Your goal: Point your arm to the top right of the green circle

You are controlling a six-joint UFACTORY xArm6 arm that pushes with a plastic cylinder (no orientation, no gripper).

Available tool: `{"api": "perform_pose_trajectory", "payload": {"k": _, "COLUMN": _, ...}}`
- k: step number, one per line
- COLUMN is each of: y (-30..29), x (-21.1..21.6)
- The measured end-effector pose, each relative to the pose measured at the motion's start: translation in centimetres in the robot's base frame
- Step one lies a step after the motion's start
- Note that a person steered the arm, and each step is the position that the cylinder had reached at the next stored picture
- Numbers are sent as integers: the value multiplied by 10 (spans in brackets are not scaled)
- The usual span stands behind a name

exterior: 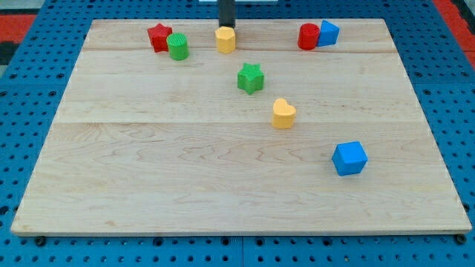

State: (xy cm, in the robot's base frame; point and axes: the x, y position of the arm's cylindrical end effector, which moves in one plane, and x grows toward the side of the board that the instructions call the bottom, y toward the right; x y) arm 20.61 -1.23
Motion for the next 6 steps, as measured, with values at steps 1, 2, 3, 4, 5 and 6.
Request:
{"api": "perform_pose_trajectory", "payload": {"k": 1, "y": -9, "x": 19}}
{"api": "perform_pose_trajectory", "payload": {"k": 2, "y": -51, "x": 19}}
{"api": "perform_pose_trajectory", "payload": {"k": 3, "y": -57, "x": 21}}
{"api": "perform_pose_trajectory", "payload": {"k": 4, "y": -77, "x": 21}}
{"api": "perform_pose_trajectory", "payload": {"k": 5, "y": -101, "x": 15}}
{"api": "perform_pose_trajectory", "payload": {"k": 6, "y": -104, "x": 8}}
